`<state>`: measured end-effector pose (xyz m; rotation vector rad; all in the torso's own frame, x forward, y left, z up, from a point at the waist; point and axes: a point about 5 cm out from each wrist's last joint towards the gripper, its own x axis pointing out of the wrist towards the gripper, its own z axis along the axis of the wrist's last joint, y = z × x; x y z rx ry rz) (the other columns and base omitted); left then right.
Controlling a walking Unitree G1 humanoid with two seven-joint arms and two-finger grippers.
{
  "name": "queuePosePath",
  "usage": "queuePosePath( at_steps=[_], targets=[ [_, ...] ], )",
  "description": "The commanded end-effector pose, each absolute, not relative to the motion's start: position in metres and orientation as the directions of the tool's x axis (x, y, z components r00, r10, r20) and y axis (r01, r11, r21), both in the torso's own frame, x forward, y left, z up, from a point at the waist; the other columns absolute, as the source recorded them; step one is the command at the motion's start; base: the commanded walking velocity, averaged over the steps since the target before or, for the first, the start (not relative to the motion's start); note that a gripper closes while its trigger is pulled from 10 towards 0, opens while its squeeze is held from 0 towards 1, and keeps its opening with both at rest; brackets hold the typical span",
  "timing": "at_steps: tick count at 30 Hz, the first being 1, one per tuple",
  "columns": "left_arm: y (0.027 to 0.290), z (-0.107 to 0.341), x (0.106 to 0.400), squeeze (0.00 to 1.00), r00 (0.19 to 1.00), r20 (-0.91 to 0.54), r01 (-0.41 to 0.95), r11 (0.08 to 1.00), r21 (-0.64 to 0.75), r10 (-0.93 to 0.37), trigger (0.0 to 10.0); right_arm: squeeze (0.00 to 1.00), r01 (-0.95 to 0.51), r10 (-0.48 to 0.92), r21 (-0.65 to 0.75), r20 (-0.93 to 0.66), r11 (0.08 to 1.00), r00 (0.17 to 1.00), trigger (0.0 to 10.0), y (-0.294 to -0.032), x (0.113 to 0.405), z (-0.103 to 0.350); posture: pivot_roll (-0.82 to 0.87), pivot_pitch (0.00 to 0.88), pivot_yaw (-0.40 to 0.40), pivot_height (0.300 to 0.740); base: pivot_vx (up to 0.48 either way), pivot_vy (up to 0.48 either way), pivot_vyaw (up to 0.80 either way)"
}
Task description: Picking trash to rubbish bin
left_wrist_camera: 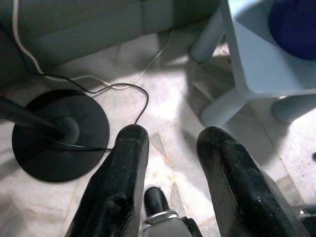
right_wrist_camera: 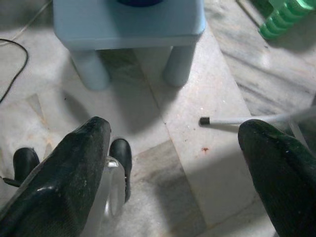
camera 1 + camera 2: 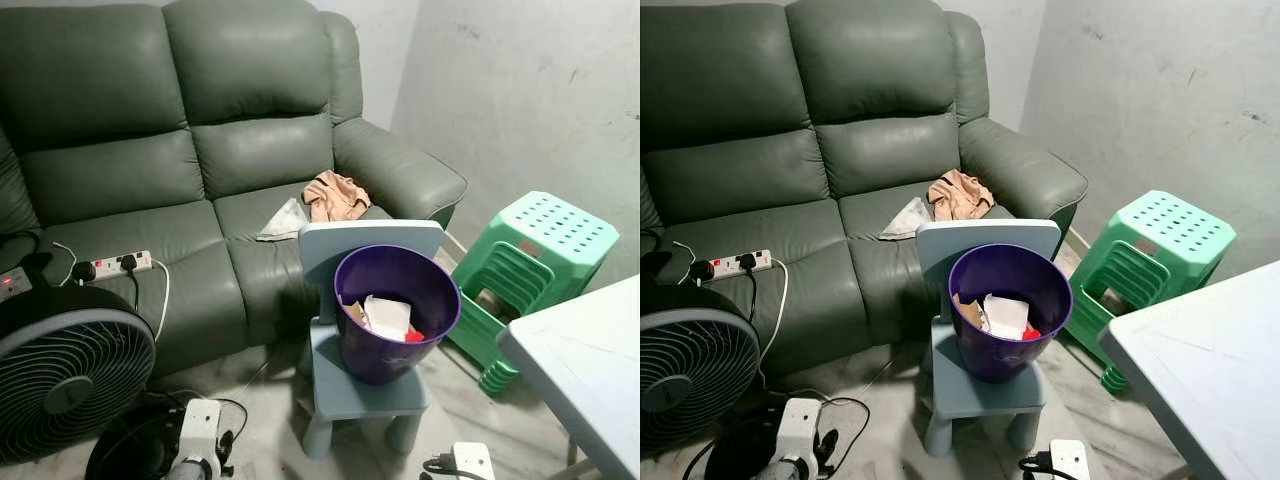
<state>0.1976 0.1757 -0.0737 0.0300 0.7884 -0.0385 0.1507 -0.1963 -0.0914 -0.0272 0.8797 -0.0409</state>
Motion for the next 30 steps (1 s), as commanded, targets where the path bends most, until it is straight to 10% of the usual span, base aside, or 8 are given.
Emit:
queuePosePath(
  at_steps=[1,16,30],
  targets=[
    [0.1748,-0.0738,0.1972,0.0,0.704,-0.709,0.065,0.998,0.013,-0.036,10.0,0.0,0.027,-0.047,-0.039,-0.766,0.999,0.642,10.0,-0.1974,0.1523,-0.0906,-0.04,0.0,-0.043,0.74,0.0,0.0,0.0],
    [0.1749,-0.0774,0.1901,0.0,0.689,-0.723,0.071,0.997,0.005,-0.046,10.0,0.0,0.029,-0.046,-0.035,-0.767,0.999,0.639,10.0,-0.2035,0.1448,-0.0918,-0.04,0.0,-0.047,0.74,0.0,-0.463,0.0],
    [0.1757,-0.0766,0.1918,0.0,0.694,-0.719,0.039,0.999,-0.012,-0.036,10.0,0.0,0.033,-0.041,-0.026,-0.774,0.999,0.632,10.0,-0.2054,0.1456,-0.0917,-0.04,0.0,-0.051,0.74,0.0,0.0,-0.14]
  ],
)
